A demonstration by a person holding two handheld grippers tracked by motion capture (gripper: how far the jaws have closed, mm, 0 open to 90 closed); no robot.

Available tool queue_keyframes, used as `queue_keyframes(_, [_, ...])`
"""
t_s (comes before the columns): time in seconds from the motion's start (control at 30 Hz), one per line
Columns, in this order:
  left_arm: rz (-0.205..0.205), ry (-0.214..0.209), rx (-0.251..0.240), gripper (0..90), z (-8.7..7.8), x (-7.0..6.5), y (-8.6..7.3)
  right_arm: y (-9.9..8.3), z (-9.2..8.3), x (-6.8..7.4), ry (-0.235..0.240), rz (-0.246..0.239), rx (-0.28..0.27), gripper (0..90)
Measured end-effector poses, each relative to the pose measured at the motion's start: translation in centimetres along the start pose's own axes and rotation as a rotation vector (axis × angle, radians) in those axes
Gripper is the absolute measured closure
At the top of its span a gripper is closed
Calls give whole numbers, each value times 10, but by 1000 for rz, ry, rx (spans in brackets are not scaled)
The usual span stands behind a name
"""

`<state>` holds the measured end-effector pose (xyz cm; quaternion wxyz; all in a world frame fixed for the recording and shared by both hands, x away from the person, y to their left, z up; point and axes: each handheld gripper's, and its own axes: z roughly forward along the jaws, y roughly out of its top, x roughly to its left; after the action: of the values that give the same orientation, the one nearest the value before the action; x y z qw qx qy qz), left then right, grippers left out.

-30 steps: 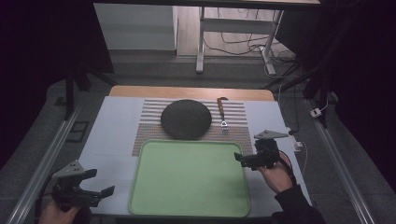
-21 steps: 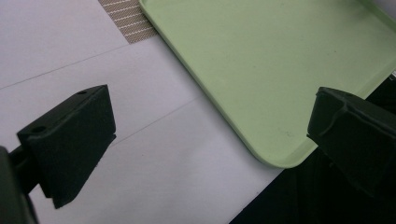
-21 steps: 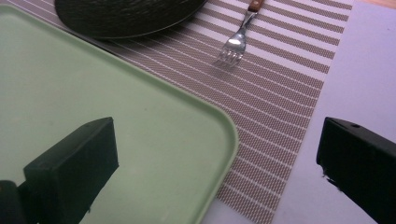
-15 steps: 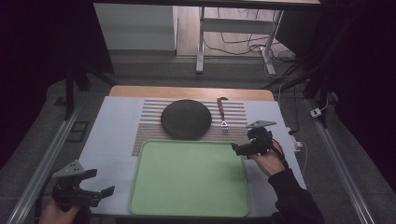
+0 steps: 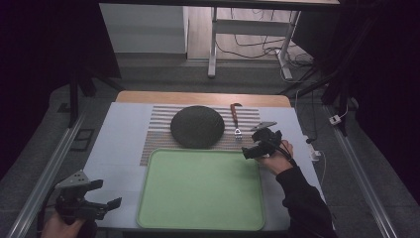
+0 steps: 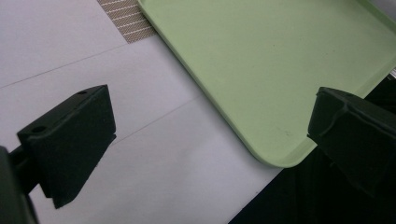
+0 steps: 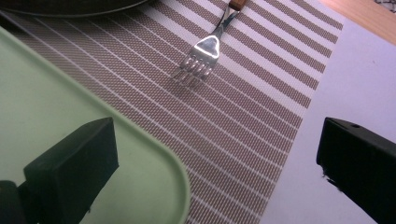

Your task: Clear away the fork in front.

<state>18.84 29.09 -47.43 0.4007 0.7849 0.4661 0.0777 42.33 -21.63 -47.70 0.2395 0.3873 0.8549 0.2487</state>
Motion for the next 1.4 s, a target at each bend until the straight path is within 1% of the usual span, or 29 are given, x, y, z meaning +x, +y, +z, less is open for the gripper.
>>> queue_keyframes(0.1, [0, -1, 0, 11, 0, 0, 0, 4, 7, 1, -20, -35, 10, 0])
queue_keyframes(0.27, [0, -2, 3, 11, 0, 0, 0, 11, 20, 4, -68, -121, 29, 0])
queue_keyframes(0.47, [1, -3, 3, 12, 0, 0, 0, 17, 33, 13, -125, -228, 46, 67])
queue_keyframes(0.5, [-1, -3, 4, 12, 0, 0, 0, 17, 33, 13, -125, -228, 46, 67])
queue_keyframes(0.53, [0, -3, 5, 12, 0, 0, 0, 19, 36, 15, -147, -270, 50, 100])
queue_keyframes(0.6, [0, -4, 5, 12, 0, 0, 0, 21, 39, 17, -154, -324, 57, 152])
queue_keyframes(0.63, [0, -4, 5, 12, 1, 0, 0, 21, 39, 17, -154, -324, 57, 152])
queue_keyframes(0.67, [0, -4, 5, 12, 1, 0, 0, 22, 42, 19, -157, -355, 63, 198])
queue_keyframes(0.7, [0, -4, 5, 12, 1, 0, 0, 23, 44, 21, -162, -375, 63, 227])
queue_keyframes(0.73, [0, -5, 6, 12, 1, 0, 0, 23, 44, 21, -162, -375, 63, 227])
queue_keyframes(0.77, [0, -5, 6, 12, 1, 0, 0, 23, 46, 23, -168, -417, 71, 287])
queue_keyframes(0.9, [0, -5, 7, 13, 1, 0, 0, 24, 52, 29, -177, -504, 86, 408])
queue_keyframes(1.03, [0, -7, 8, 13, 1, 0, 0, 25, 57, 36, -205, -602, 99, 533])
queue_keyframes(1.07, [3, -6, 9, 13, 1, 0, 0, 25, 58, 38, -208, -628, 103, 559])
queue_keyframes(1.1, [3, -6, 9, 14, 1, 0, 0, 25, 59, 38, -195, -653, 105, 590])
queue_keyframes(1.13, [4, -7, 9, 14, 1, 0, 0, 25, 60, 41, -227, -683, 107, 627])
queue_keyframes(1.17, [6, -6, 10, 14, 1, 0, 0, 25, 61, 42, -230, -707, 109, 662])
queue_keyframes(1.27, [6, -6, 10, 14, 1, 0, 0, 23, 64, 47, -232, -751, 112, 789])
queue_keyframes(1.3, [6, -6, 10, 14, 1, 0, 0, 22, 65, 48, -236, -773, 121, 814])
queue_keyframes(1.33, [6, -6, 10, 14, 1, 0, 0, 21, 66, 50, -248, -786, 117, 833])
queue_keyframes(1.37, [6, -7, 9, 14, 1, 0, 0, 20, 65, 51, -256, -799, 116, 873])
queue_keyframes(1.4, [6, -7, 9, 14, 1, 0, 0, 21, 64, 52, -266, -813, 110, 888])
